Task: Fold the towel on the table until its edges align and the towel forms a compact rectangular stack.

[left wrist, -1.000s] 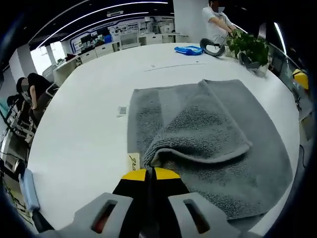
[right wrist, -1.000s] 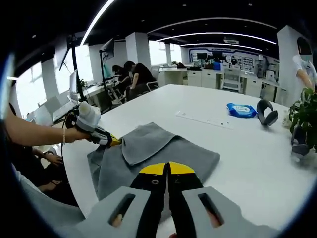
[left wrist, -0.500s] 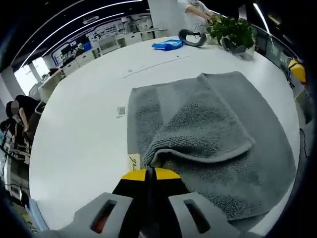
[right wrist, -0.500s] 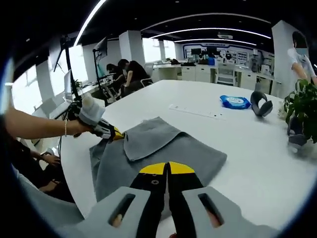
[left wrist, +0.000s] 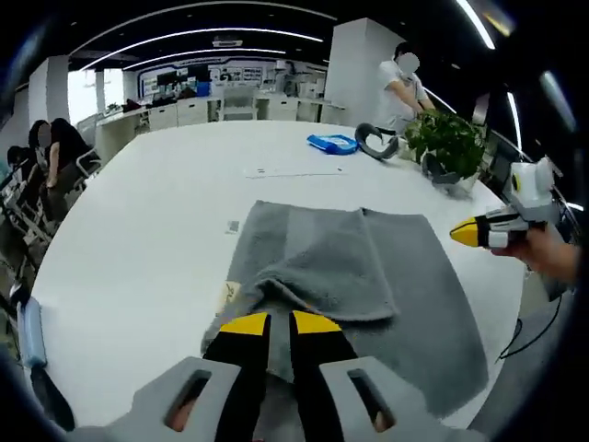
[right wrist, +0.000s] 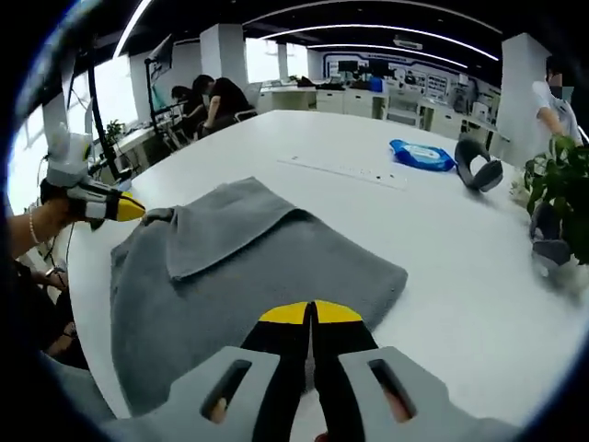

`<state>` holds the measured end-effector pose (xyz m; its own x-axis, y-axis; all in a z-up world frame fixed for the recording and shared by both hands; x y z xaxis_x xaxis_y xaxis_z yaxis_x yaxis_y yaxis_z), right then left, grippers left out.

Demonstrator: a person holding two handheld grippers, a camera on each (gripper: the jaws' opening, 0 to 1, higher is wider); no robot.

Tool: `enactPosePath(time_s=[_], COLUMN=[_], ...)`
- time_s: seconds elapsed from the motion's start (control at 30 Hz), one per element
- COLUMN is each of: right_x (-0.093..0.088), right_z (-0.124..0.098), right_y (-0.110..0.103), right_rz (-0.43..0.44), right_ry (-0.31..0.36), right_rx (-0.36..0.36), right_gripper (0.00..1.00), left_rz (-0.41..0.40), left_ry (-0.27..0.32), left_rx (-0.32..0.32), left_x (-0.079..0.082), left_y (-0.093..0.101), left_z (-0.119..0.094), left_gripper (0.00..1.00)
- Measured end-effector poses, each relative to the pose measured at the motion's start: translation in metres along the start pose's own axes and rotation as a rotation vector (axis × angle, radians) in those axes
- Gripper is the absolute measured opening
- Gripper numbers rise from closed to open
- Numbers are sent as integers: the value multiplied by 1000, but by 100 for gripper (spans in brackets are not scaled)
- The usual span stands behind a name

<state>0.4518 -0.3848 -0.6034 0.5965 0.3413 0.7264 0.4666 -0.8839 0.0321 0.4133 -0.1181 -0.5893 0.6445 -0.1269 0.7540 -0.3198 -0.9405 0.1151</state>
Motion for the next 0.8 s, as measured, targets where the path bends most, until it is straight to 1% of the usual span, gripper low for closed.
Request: enactPosePath(time_s=[0.03, 0.07, 0.1, 0.13, 0.2, 0.27, 0.37, 0.43, 0.47, 0.5, 0.53, 0.6, 0.63, 0.67, 0.7, 0.73, 0.77, 0.8], right_x=[-2, -6, -7, -10, -20, -26, -34, -43, -39, -41, -41, -40, -41, -41, -42, -42, -42, -43], right_z=[4, 10, 13, 17, 23, 26, 28, 29, 29, 28, 28, 28, 27, 27, 27, 26, 26, 25], right_y=[1, 3, 4, 6, 8, 9, 7, 5, 6, 5, 5, 5, 5, 6, 7, 6, 6, 5], right_rz=[-6, -12, -19, -39, -88, -108, -113, -130, -156, -152, -156, -164, -162, -155, -150, -141, -137, -122], right_ry=[-13, -39, -49, -67, -120, -147, -160, -178, -138, -151, -149, -147, -146, -147, -146, -146, -146, -146], right_rx=[-2, -4, -4, -7, -6, -8, 3, 11, 3, 4, 2, 9, 14, 23, 28, 31, 31, 31], right_gripper=[0, 0, 0, 0, 0, 0, 0, 0, 0, 0, 0, 0, 0, 0, 0, 0, 0, 0], left_rz=[-2, 1, 5, 6, 5, -16, -13, -28, -35, -38, -35, -22, -23, -6, -17, -24, -19, -7], left_ry=[-9, -18, -32, -46, -57, -95, -129, -138, -142, -150, -158, -189, -230, -163, -208, -211, -211, -215], left_rx=[-8, -13, -15, -17, -20, -32, -32, -25, -24, -21, -17, -3, 7, 15, 13, 21, 25, 35], left_x=[-5, -11, -19, -30, -43, -63, -77, -81, -82, -84, -86, -91, -99, -88, -94, -93, -93, -93], left_y=[4, 5, 10, 17, 24, 31, 33, 33, 33, 33, 33, 31, 29, 27, 27, 26, 25, 23], left_z=[-1, -2, -5, -10, -15, -18, -17, -17, -17, -15, -14, -12, -12, -10, -11, -10, -8, -9], left_gripper=[9, 9, 8, 8, 8, 8, 9, 9, 9, 9, 9, 9, 9, 6, 5, 4, 1, 1])
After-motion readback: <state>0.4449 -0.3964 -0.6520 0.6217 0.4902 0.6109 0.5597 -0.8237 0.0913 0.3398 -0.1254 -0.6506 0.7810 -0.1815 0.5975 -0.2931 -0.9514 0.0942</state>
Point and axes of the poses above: the point that each gripper's makers call its tool centre point, and the gripper's own axes: z roughly forward along the fingers, y roughly to its right, x roughly out of its top, the point moved 1 cm from there along -z, roughly backward along the fingers, and after that the axes turned 1 degree about -z, right-handed, at the moved point
